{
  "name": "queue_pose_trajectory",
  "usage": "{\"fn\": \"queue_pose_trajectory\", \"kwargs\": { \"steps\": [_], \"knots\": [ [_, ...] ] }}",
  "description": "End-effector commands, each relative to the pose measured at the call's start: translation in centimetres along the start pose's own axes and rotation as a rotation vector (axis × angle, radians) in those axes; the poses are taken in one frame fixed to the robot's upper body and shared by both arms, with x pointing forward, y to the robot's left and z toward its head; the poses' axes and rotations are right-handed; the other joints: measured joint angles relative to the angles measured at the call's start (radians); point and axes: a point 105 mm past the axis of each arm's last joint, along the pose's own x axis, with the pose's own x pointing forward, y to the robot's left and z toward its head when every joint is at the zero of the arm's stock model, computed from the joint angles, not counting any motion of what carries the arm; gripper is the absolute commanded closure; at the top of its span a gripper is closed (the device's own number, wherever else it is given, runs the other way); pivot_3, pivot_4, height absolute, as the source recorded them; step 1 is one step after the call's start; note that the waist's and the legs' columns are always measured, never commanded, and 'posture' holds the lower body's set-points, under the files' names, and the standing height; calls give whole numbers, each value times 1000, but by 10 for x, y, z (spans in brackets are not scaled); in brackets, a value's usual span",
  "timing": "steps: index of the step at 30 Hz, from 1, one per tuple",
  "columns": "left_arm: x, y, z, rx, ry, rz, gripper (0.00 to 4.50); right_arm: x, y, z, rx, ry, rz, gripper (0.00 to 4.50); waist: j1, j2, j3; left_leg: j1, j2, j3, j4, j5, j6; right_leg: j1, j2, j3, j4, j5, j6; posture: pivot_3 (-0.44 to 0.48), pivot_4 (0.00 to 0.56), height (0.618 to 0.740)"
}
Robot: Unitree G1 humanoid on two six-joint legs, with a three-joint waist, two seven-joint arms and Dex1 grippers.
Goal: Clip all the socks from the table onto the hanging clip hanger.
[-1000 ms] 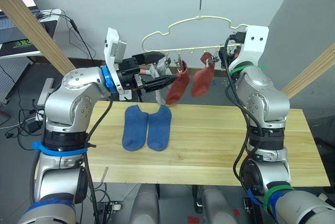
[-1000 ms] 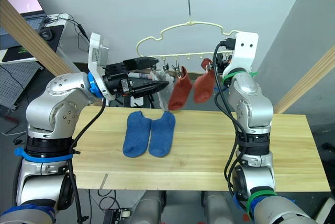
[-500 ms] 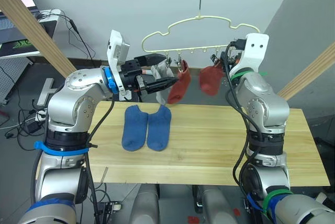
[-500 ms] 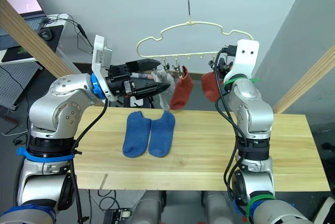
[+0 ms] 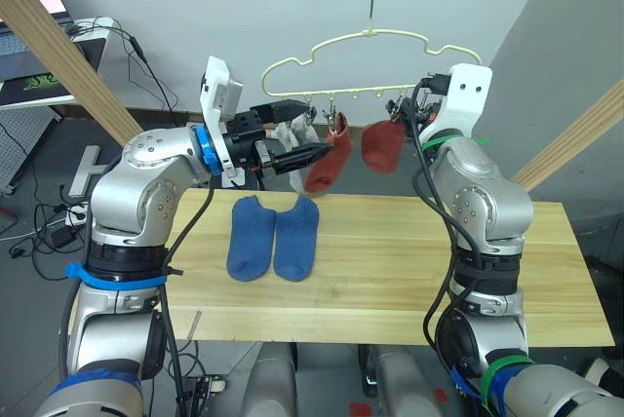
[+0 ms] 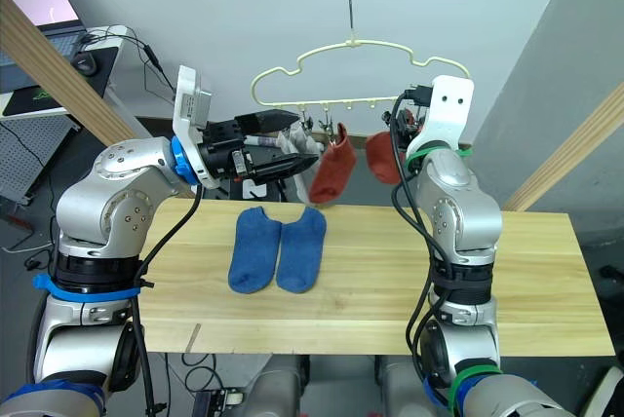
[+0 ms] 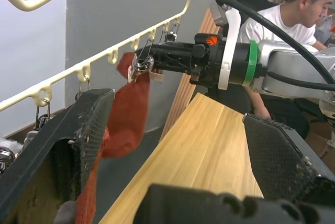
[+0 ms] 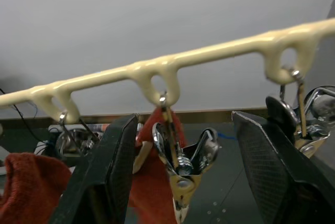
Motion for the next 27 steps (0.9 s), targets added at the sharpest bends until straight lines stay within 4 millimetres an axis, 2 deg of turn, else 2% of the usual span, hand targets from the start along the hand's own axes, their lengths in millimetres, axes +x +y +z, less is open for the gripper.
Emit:
{"fn": "queue_pose_trajectory", "kwargs": {
  "steps": [1, 17, 20, 24, 27],
  "knots": [
    [0, -3, 8, 42, -22, -4, 9, -4, 3, 14, 20, -54, 12, 1540, 0, 0, 0, 0, 0, 0, 0, 0, 0, 0, 0, 0, 0, 0, 0, 97, 230, 740],
    [-1, -2, 7, 46, -17, 8, 9, 0, 4, 20, 11, -72, 8, 1540, 0, 0, 0, 0, 0, 0, 0, 0, 0, 0, 0, 0, 0, 0, 0, 100, 229, 740],
    [-1, -2, 7, 46, -16, 10, 9, 0, 4, 21, 5, -77, 9, 2155, 0, 0, 0, 0, 0, 0, 0, 0, 0, 0, 0, 0, 0, 0, 0, 100, 230, 740],
    [-1, -2, 5, 45, -12, 13, 9, 1, 3, 22, -1, -81, 4, 3591, 0, 0, 0, 0, 0, 0, 0, 0, 0, 0, 0, 0, 0, 0, 0, 100, 231, 740],
    [-1, -2, 3, 43, -6, 15, 9, 1, 2, 23, -2, -84, -1, 4341, 0, 0, 0, 0, 0, 0, 0, 0, 0, 0, 0, 0, 0, 0, 0, 101, 233, 740]
  ]
}}
